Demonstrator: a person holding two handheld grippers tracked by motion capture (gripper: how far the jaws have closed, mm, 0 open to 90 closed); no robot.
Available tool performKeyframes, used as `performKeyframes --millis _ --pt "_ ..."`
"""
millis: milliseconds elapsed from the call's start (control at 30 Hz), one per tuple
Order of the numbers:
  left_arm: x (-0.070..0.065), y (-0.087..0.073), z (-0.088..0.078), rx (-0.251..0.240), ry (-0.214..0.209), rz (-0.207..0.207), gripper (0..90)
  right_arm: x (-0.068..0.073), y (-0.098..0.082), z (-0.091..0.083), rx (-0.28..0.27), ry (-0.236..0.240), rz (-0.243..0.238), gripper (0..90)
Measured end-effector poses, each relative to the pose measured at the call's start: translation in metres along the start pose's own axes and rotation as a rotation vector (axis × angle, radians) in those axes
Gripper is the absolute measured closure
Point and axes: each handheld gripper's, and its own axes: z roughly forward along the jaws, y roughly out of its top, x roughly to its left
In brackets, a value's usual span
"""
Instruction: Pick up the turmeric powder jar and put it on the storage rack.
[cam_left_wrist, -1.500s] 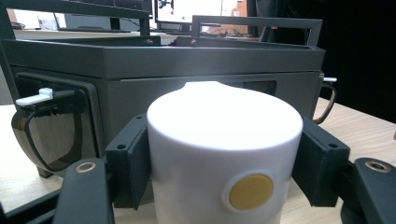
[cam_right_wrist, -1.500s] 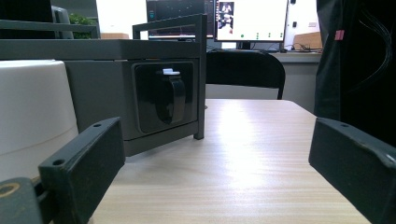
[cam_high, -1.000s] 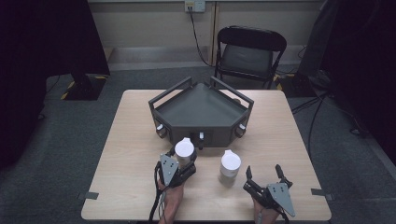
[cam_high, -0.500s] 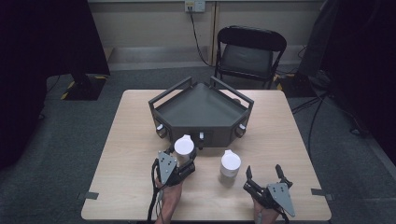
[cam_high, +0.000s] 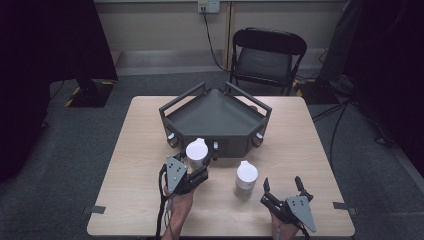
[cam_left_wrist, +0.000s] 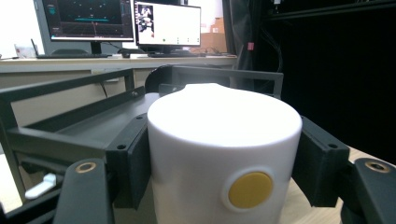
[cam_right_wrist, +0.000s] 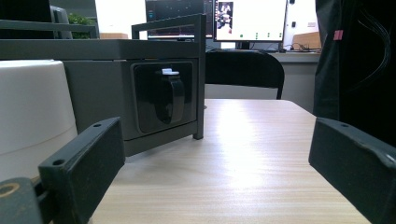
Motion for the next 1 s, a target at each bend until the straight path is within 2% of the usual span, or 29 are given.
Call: performKeyframes --millis 533,633,833,1000 --pt "0.022 0.034 0.011 -0.006 -0.044 -0.001 30.9 0.000 0.000 0.000 0.000 -0.002 0.000 2.2" --pt "0.025 0.041 0.016 -0.003 -0.048 0.015 30.9 0.000 0.000 0.000 0.000 0.000 0.000 2.2" --pt "0.033 0.056 0.030 -0.018 -0.056 0.001 30.9 -0.001 0.000 0.000 0.000 0.002 0.000 2.2" --pt "0.037 0.070 0.044 -0.009 -0.056 0.003 31.0 -0.001 0.000 0.000 0.000 0.003 0.000 2.2"
